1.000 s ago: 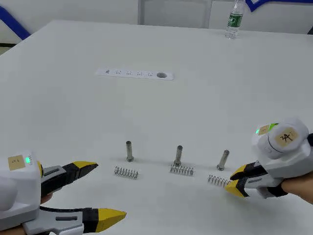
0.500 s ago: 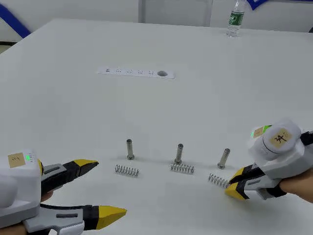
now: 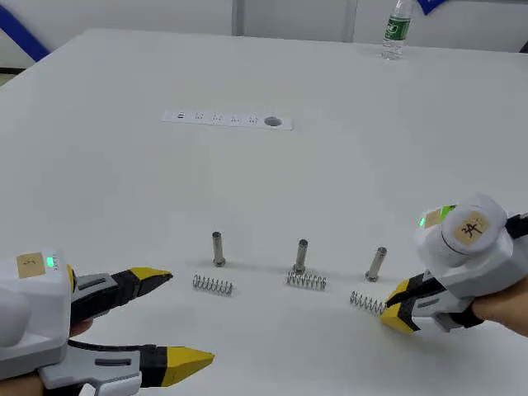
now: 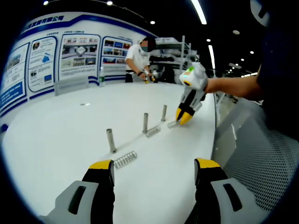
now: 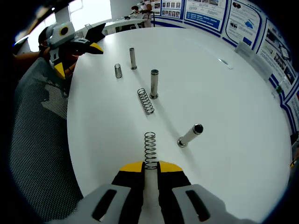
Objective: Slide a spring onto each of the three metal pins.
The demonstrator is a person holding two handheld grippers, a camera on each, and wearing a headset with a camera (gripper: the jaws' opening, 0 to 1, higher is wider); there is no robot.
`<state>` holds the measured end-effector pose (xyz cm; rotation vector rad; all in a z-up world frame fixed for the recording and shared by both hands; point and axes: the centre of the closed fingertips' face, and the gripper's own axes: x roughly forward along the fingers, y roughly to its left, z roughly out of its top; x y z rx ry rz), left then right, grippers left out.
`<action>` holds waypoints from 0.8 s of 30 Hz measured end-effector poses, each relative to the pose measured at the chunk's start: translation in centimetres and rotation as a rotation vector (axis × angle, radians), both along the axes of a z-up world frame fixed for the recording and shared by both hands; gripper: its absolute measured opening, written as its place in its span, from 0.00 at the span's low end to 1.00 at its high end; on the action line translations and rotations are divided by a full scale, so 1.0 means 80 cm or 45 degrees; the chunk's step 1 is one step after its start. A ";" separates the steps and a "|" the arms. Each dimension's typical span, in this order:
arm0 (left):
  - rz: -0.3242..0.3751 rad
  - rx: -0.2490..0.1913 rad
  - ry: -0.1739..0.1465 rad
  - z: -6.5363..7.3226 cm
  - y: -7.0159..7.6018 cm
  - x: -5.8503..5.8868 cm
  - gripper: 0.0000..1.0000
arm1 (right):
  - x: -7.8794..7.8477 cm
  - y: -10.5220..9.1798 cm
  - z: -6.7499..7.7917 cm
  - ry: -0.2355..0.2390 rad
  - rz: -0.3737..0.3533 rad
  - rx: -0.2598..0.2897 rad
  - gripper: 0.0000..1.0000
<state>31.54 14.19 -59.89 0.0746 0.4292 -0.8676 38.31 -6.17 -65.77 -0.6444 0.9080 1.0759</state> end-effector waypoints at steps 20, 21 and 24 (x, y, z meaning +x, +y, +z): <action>-0.341 0.075 -0.030 0.016 -0.065 0.000 0.56 | -0.031 0.036 0.045 0.048 0.128 0.036 0.12; -0.356 0.077 -0.031 0.016 -0.070 0.000 0.55 | -0.032 0.038 0.047 0.048 0.134 0.037 0.12; -0.419 0.086 -0.044 0.015 -0.088 0.001 0.53 | -0.038 0.046 0.053 0.059 0.163 0.039 0.12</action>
